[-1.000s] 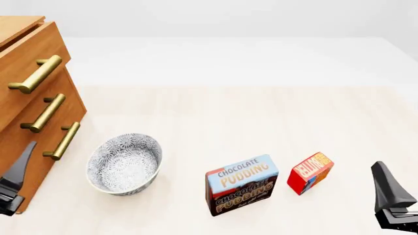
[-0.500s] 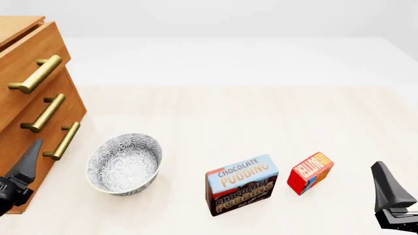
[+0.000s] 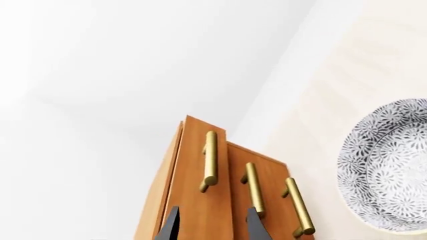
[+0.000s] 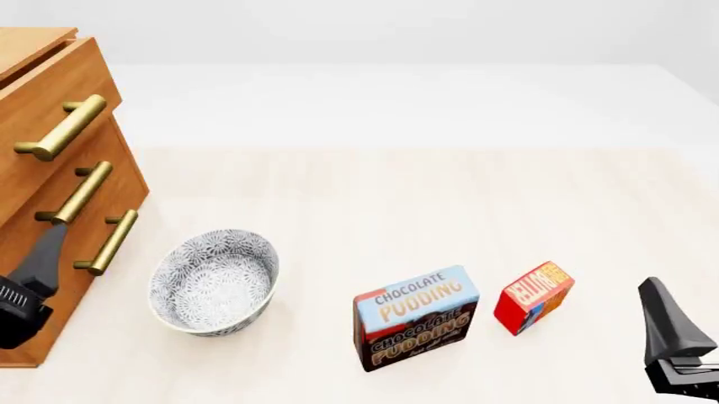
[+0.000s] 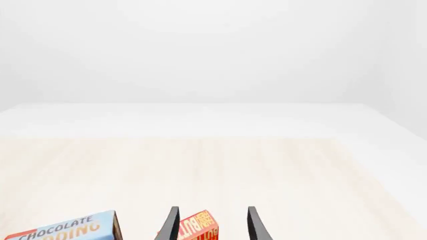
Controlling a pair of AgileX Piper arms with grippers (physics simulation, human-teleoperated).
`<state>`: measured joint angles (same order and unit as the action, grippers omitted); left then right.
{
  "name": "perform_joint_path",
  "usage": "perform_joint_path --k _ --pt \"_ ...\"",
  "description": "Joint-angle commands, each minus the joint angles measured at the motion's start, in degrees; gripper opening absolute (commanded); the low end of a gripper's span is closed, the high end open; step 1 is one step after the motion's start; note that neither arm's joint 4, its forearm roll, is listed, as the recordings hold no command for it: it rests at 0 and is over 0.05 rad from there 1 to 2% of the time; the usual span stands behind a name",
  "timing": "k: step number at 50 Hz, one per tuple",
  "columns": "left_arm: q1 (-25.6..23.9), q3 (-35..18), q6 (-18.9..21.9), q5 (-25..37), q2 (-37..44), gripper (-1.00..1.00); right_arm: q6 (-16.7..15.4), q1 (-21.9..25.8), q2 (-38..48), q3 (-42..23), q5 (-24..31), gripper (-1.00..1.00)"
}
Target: Put the butter at the back in the top drawer of the cabinet and close it.
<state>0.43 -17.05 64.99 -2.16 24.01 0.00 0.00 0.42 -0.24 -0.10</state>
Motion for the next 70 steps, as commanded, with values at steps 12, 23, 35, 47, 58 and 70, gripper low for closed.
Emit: perform_joint_path --k 12,23,35,47,58,70 --pt "0.49 -0.11 5.1 -3.48 3.23 1.0 0.0 0.0 0.0 0.0 0.0 1.0" --pt "0.78 0.79 7.88 -6.94 5.98 1.0 0.0 0.0 0.0 0.0 0.0 1.0" --pt "1.77 1.35 9.72 -10.5 8.58 1.0 0.0 0.0 0.0 0.0 0.0 1.0" --pt "2.7 0.77 10.83 -13.63 11.47 1.0 0.0 0.0 0.0 0.0 0.0 1.0" --pt "4.03 0.62 10.95 -14.08 12.31 1.0 0.0 0.0 0.0 0.0 0.0 1.0" --pt "5.31 0.17 9.95 -13.29 13.29 1.0 0.0 0.0 0.0 0.0 0.0 1.0"
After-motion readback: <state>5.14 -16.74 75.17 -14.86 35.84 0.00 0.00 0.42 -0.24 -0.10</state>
